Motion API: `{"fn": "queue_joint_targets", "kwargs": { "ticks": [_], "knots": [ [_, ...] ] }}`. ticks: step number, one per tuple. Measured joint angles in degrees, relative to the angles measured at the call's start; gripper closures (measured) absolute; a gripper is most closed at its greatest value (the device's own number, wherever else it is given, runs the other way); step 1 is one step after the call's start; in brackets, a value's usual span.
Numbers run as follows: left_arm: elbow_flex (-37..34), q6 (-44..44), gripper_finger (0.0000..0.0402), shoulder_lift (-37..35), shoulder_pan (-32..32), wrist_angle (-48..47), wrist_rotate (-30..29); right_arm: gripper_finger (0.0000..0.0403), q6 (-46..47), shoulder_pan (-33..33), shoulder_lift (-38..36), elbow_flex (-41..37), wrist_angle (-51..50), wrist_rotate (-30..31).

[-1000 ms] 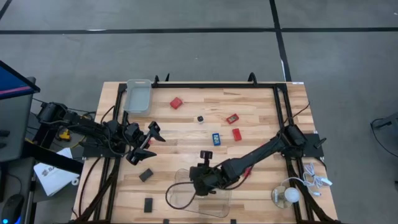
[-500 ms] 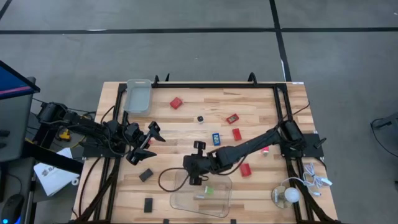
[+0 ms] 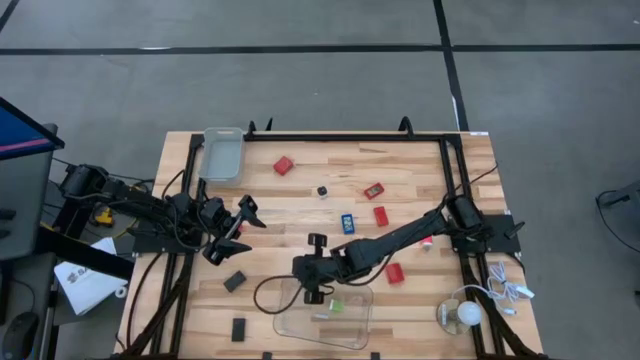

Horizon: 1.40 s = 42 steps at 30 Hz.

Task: Pick & Place Office items
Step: Adjust the transparent bin, then put the right pink charger adapter into the transparent bin

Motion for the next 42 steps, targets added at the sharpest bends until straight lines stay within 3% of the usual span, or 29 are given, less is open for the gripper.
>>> {"fn": "queue_joint_targets", "kwargs": {
  "ticks": [18, 23, 33, 38, 42],
  "knots": [
    [0.0, 0.0, 0.0105, 0.0, 0.0, 0.0, 0.0, 0.0403, 0.9, 1.7, -0.1, -0.2, 0.8, -1.3],
    [0.0, 0.0, 0.0105, 0.0, 0.0, 0.0, 0.0, 0.0403, -0.6, 1.8, -0.3, -0.2, -0.2, 2.5],
    [0.0, 0.0, 0.0105, 0.0, 0.0, -2.7, 0.0, 0.0403, 3.7, 1.5, -4.7, -0.2, -20.4, 12.8],
    [0.0, 0.1, 0.0105, -0.2, 0.4, -4.0, 0.0, 0.0403, 17.1, 4.8, -12.2, -0.2, -39.0, 20.0],
    [0.0, 0.1, 0.0105, -0.3, 0.7, -4.0, 0.0, 0.0403, 31.3, 9.5, -18.3, -0.2, -50.2, 21.4]
  ]
}}
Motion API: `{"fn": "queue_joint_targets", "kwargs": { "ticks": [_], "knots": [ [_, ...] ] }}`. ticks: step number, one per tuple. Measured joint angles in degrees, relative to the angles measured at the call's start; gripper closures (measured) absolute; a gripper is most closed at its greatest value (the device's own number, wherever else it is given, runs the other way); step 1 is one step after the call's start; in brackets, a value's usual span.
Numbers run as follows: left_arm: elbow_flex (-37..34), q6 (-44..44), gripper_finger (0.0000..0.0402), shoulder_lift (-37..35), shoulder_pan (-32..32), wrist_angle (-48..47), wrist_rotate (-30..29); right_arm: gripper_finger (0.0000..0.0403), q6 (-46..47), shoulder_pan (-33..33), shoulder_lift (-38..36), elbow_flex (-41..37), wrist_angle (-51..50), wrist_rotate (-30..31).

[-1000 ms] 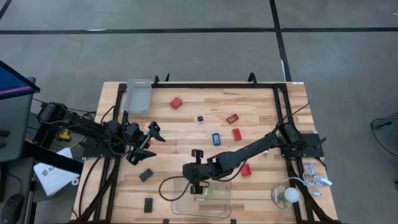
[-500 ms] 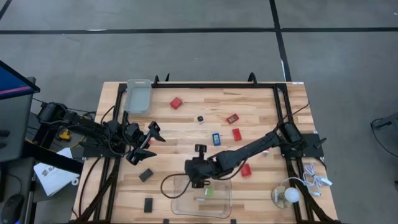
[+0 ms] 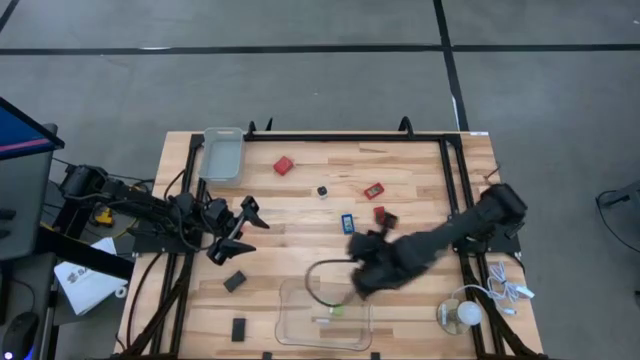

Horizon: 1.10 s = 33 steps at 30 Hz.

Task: Pick & Place Office items
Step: Put the right pink charger adapter into the transparent bin

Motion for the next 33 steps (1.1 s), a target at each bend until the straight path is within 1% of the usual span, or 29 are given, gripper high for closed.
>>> {"fn": "queue_joint_targets", "kwargs": {
  "ticks": [3, 6, 7, 8, 12, 14, 16, 18, 20, 22, 26, 29, 33],
  "knots": [
    [0.0, 0.0, 0.0105, 0.0, 0.2, -0.2, 0.0, 0.0403, 11.9, 4.6, -3.2, 0.0, -6.6, -0.1],
    [0.0, -0.1, 0.0105, 0.0, 0.2, -0.3, 0.0, 0.0403, 25.1, 9.4, -4.4, 0.0, -14.1, -0.2],
    [0.0, -0.1, 0.0105, 0.0, 0.2, -0.3, 0.0, 0.0403, 29.1, 11.0, -4.6, -0.3, -14.5, -0.5],
    [0.0, -0.1, 0.0105, 0.0, 0.2, -0.4, 0.0, 0.0403, 30.9, 12.3, -5.2, -1.4, -13.6, -0.8],
    [0.0, -0.1, 0.0105, 0.0, 0.1, -0.4, 0.0, 0.0403, 43.4, 16.9, -7.3, -7.3, -14.2, -4.1],
    [0.0, -0.1, 0.0105, 0.0, 0.1, -0.4, 0.0, 0.0403, 48.9, 18.4, -8.3, -12.5, -14.0, -5.7],
    [0.0, -0.1, 0.0105, 0.0, 0.1, -0.4, 0.0, 0.0403, 55.3, 18.9, -9.6, -17.2, -13.9, -8.8],
    [0.0, -0.1, 0.0105, 0.0, 0.1, -0.4, 0.0, 0.0403, 58.9, 18.9, -10.4, -22.7, -13.8, -12.5],
    [0.0, -0.1, 0.0105, 0.0, 0.1, -0.4, 0.0, 0.0403, 61.0, 18.6, -11.4, -27.5, -12.1, -14.2],
    [0.0, -0.1, 0.0105, 0.0, 0.1, -0.3, -0.2, 0.0403, 61.3, 17.7, -13.5, -30.7, -11.2, -14.2],
    [0.0, -0.1, 0.0105, 0.0, 0.1, -0.3, -1.1, 0.0392, 59.1, 13.4, -18.8, -34.2, -11.2, -13.9],
    [0.0, -0.1, 0.0105, 0.0, 0.1, -0.3, -1.2, 0.0362, 55.9, 8.3, -24.2, -34.4, -13.0, -13.7],
    [0.0, -0.1, 0.0105, 0.0, 0.1, -0.3, -1.2, 0.0302, 48.4, -0.3, -31.0, -34.2, -13.2, -13.1]
  ]
}}
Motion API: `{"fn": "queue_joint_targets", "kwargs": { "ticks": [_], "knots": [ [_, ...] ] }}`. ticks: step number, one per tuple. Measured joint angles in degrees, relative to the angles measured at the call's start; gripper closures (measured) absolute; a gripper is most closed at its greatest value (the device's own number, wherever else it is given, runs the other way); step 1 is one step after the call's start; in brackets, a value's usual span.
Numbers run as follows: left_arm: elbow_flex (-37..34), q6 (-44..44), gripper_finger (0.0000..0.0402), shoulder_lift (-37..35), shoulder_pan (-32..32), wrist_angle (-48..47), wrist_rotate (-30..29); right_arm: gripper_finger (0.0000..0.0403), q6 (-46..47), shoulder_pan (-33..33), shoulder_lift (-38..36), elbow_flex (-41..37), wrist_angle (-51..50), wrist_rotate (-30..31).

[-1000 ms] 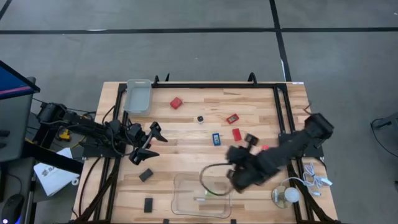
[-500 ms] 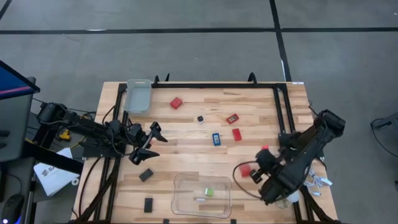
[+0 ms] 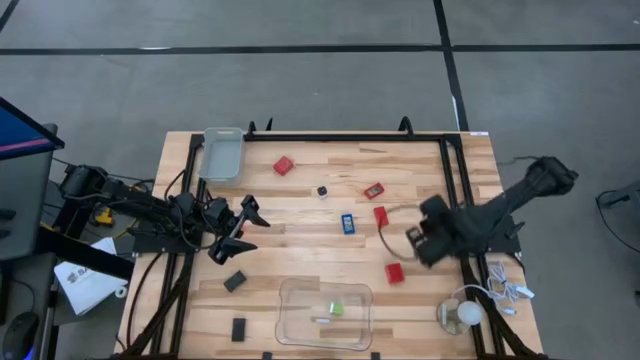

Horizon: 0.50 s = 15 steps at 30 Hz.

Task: Pick & Place Office items
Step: Put the right pink charger adapter into the transparent bin

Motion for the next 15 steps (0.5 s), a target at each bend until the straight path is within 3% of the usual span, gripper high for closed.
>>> {"fn": "queue_joint_targets", "kwargs": {
  "ticks": [5, 9, 12, 15],
  "knots": [
    [0.0, 0.1, 0.0105, 0.0, 0.1, 0.6, -0.1, 0.0228, -6.6, -10.0, -4.3, -0.8, 0.0, -1.2],
    [0.0, 0.1, 0.0105, 0.0, 0.7, 0.6, 0.0, 0.0181, -8.9, -15.7, -5.1, -5.8, 1.8, -8.2],
    [0.0, 0.1, 0.0105, 0.0, 1.2, 0.6, 0.0, 0.0161, -9.9, -18.1, -5.0, -11.6, 5.5, -15.1],
    [0.0, 0.1, 0.0105, 0.0, 1.4, 0.6, -0.1, 0.0157, -10.8, -18.9, -5.0, -16.7, 10.8, -17.8]
  ]
}}
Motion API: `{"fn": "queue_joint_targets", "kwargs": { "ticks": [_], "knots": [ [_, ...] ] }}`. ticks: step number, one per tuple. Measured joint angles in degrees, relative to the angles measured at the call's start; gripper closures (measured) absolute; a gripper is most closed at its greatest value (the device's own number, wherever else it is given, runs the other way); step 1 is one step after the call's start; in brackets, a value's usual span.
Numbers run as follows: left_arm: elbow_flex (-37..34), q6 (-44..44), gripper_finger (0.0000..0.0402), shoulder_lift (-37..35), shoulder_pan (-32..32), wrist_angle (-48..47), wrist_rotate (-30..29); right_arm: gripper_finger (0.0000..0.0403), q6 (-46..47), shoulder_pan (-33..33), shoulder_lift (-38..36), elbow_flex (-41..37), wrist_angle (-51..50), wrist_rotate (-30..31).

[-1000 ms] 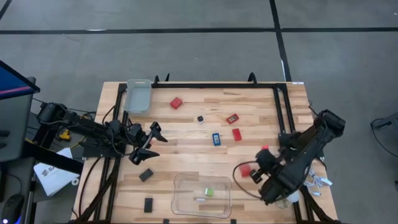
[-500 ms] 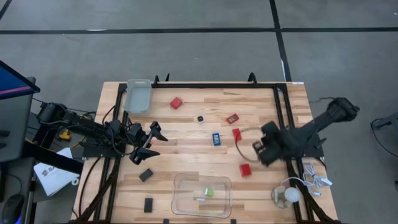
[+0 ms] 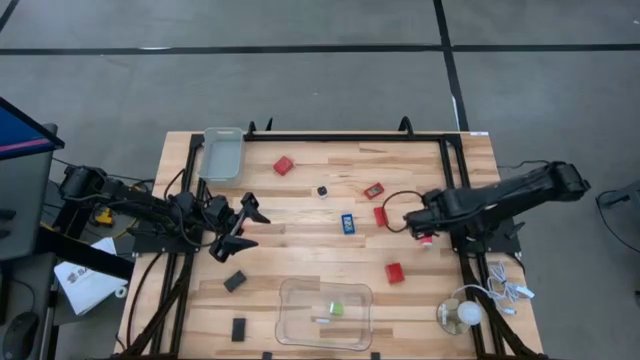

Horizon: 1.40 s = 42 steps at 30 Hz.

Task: Pick & Place Office items
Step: Put the right pink charger adapter into the transparent bin

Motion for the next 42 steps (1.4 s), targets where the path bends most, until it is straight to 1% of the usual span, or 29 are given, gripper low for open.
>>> {"fn": "queue_joint_targets", "kwargs": {
  "ticks": [2, 5, 9, 15, 21, 28, 31, 35, 42],
  "knots": [
    [0.0, 0.0, 0.0105, 0.0, 0.0, 0.0, 0.0, 0.0158, -0.1, 0.0, 0.0, -2.7, 4.1, -0.8],
    [0.0, 0.0, 0.0105, 0.0, 0.0, 0.0, 0.0, 0.0158, -0.2, 0.2, 1.5, -2.0, 4.4, -1.0],
    [0.0, 0.0, 0.0105, 0.0, 0.0, 0.0, 0.0, 0.0158, -0.4, 0.2, 1.6, -2.6, 12.5, -3.4],
    [0.0, 0.0, 0.0105, 0.0, 0.0, 0.0, 0.0, 0.0158, -0.4, 0.2, 4.4, -2.6, 11.1, -4.1],
    [0.0, 0.0, 0.0105, -0.1, 0.0, 0.0, 0.0, 0.0158, -2.5, 0.7, 11.3, -2.7, 11.6, -4.6],
    [0.0, -0.1, 0.0105, -0.2, 0.0, -0.1, 0.0, 0.0158, -5.3, 0.1, 18.3, -2.7, 14.6, -5.2],
    [0.0, -0.1, 0.0105, -0.2, 0.0, -0.1, 0.0, 0.0158, -6.0, 0.0, 19.7, -2.7, 15.5, -5.4],
    [0.0, -0.1, 0.0105, -0.2, 0.0, -0.1, 0.0, 0.0158, -6.0, 0.1, 20.3, -3.9, 19.6, -6.5],
    [0.0, -0.1, 0.0105, -0.2, 0.0, -0.1, 0.0, 0.0159, -4.8, 1.4, 19.3, -5.1, 21.8, -6.8]
  ]
}}
